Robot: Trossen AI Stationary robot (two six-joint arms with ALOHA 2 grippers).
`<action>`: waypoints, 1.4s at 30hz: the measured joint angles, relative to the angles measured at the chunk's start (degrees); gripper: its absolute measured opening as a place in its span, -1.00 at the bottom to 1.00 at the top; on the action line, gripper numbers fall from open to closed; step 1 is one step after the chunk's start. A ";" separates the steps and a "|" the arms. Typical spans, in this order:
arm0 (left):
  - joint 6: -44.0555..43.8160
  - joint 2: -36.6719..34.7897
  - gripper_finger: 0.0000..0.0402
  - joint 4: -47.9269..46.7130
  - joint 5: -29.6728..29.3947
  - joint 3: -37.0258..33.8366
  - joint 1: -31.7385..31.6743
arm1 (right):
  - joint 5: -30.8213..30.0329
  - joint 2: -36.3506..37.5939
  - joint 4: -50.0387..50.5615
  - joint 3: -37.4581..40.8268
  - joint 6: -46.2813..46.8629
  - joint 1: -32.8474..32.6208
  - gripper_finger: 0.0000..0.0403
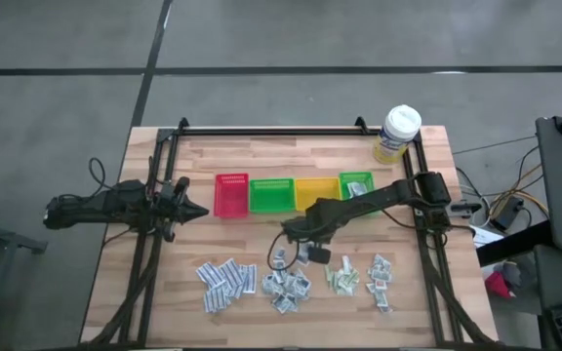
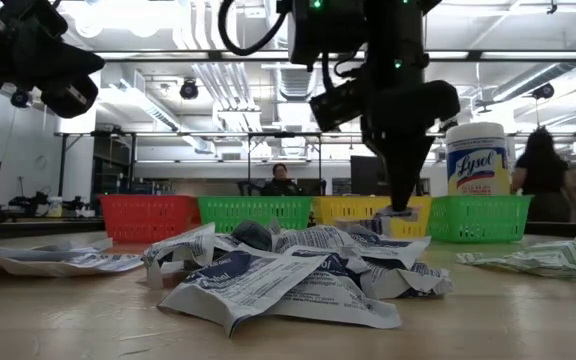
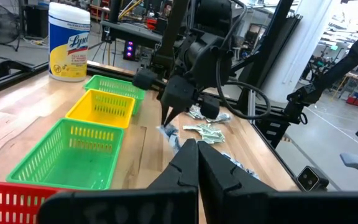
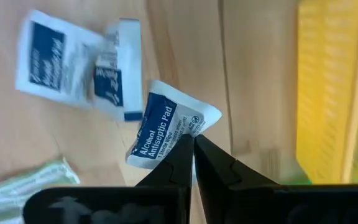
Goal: Pick & Place First Aid Supplies
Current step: Put the blue alcohol pad into the right green bin
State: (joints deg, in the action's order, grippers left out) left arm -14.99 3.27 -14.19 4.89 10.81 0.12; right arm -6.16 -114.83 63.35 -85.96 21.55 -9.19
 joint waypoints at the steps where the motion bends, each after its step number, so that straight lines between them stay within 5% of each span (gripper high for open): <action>1: -0.01 0.00 -1.00 -0.01 0.00 0.00 0.00 | -0.02 0.00 1.12 -0.23 0.83 -0.07 -0.94; 18: -0.01 0.00 -1.00 -0.01 0.00 0.00 0.00 | 2.90 0.09 26.02 -0.78 12.01 -2.60 -0.94; 42: -0.15 -0.02 -1.00 0.02 0.00 0.00 0.02 | -28.03 7.76 26.59 0.59 25.10 -2.54 -0.94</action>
State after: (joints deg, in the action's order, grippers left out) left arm -15.15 3.25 -14.16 4.89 10.81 0.14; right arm -34.19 -107.06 89.94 -85.37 46.65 -11.73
